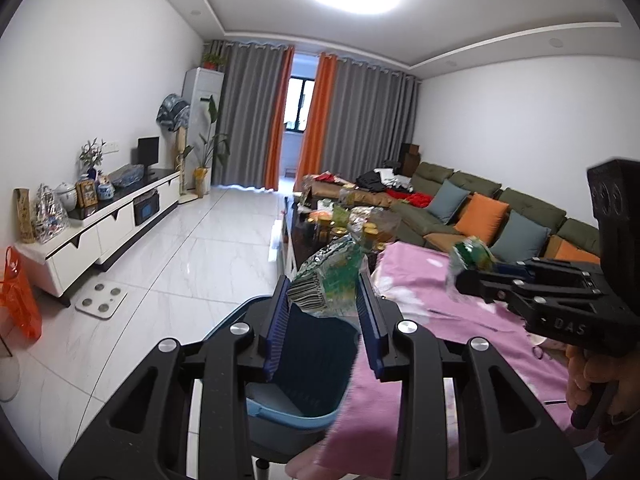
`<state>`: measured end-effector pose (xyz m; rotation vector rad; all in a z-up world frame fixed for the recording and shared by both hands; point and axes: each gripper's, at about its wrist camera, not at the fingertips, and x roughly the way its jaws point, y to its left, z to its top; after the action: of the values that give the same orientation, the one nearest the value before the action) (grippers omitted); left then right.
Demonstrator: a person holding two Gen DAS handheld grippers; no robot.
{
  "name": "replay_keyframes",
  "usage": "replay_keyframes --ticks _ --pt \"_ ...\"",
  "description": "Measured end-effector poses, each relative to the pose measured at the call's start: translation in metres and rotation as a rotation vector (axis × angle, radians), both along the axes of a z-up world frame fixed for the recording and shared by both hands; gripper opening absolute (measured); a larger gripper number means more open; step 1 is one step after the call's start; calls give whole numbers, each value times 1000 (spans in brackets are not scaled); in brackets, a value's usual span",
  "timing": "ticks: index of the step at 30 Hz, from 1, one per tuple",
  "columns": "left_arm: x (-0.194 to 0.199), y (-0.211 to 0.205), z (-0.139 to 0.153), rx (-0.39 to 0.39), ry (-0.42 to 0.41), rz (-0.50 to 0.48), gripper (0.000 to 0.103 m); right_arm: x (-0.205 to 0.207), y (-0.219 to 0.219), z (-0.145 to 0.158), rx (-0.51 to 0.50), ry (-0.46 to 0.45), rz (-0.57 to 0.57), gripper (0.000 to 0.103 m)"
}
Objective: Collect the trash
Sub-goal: 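Carry both wrappers over the teal bin and open both grippers to drop them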
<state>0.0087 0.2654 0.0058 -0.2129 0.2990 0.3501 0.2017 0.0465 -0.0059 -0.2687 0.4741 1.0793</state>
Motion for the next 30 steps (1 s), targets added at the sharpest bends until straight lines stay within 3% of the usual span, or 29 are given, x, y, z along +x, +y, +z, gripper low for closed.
replay_keyframes --ticks 5,15,30 --pt "16 17 -17 -24 58 22 33 10 37 -10 -49 31 34 19" --pt "74 45 -77 -102 210 43 33 36 97 -38 -166 114 60 19" --pt "141 74 -145 -142 335 27 33 60 141 -74 -303 205 70 19"
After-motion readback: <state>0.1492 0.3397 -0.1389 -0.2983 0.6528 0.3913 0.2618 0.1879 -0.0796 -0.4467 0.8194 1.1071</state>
